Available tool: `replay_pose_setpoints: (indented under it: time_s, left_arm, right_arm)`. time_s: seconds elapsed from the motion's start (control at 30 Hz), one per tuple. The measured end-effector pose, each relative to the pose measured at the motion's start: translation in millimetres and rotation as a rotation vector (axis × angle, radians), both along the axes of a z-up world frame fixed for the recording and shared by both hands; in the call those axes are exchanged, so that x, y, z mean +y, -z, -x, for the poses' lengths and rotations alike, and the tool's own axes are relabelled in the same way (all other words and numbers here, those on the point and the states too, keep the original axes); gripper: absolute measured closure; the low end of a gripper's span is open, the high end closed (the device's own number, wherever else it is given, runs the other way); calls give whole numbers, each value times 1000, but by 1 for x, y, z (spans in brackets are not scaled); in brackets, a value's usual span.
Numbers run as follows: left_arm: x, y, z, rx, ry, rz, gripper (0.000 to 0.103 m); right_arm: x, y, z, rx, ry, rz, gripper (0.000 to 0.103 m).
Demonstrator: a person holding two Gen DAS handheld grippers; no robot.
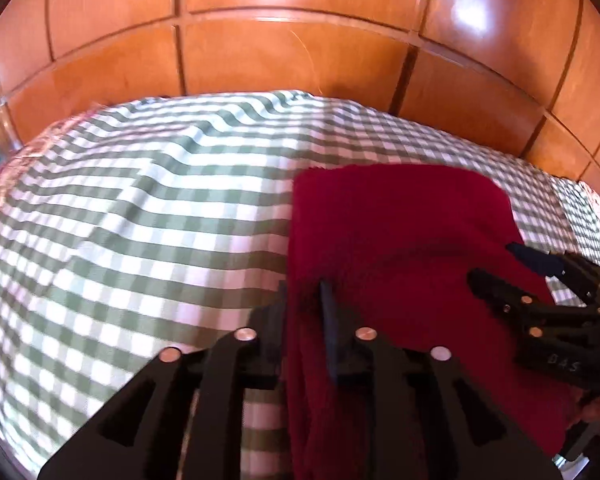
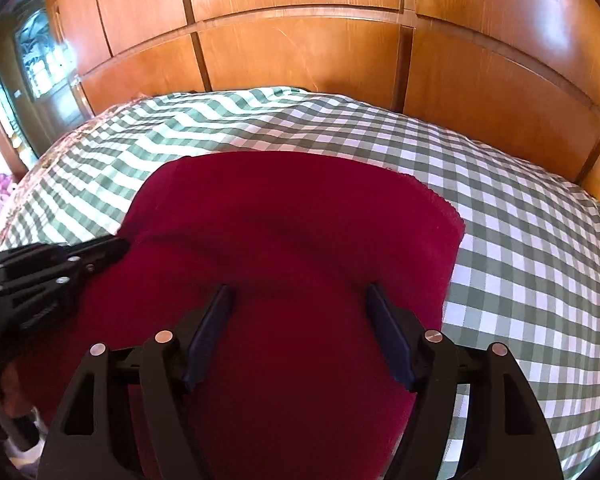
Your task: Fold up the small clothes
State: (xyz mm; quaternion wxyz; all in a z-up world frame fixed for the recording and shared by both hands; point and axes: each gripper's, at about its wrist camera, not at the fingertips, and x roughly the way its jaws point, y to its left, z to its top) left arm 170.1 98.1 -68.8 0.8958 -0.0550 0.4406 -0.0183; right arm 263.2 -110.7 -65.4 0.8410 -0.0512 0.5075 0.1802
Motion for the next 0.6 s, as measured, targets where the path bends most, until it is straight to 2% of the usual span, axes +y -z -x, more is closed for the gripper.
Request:
replay_pose_setpoints:
  time_s: [0.1, 0.13, 0.2, 0.23, 0.3, 0.33, 0.47, 0.6]
  left_arm:
    - [4, -16, 13, -36, -26, 18, 79]
    - [4, -20, 18, -43, -26, 22, 71]
    - [2, -23, 26, -48, -20, 25, 65]
    - [-1, -25, 31, -53, -15, 20, 64]
    - [-4, -25, 38, -57, -6, 6, 57]
    - [-4, -25, 41, -58, -6, 7, 54]
    - [-3, -24, 49, -59, -1, 20, 48]
    - [-4, -21, 55, -54, 11, 28, 47]
  right_arm:
    - [-3, 0, 3, -10, 4, -11, 34]
    - [-4, 0, 3, -14, 5, -12, 33]
    - [-4, -2, 3, -23, 6, -9, 31]
    - [-3, -4, 4, -29, 8, -9, 29]
    - [-5, -12, 7, -43, 11, -15, 14]
    - [-7, -18, 10, -52, 16, -28, 13]
    - [-27, -31, 18, -41, 57, -105, 11]
    - [-60, -29, 27, 49, 129, -262, 11]
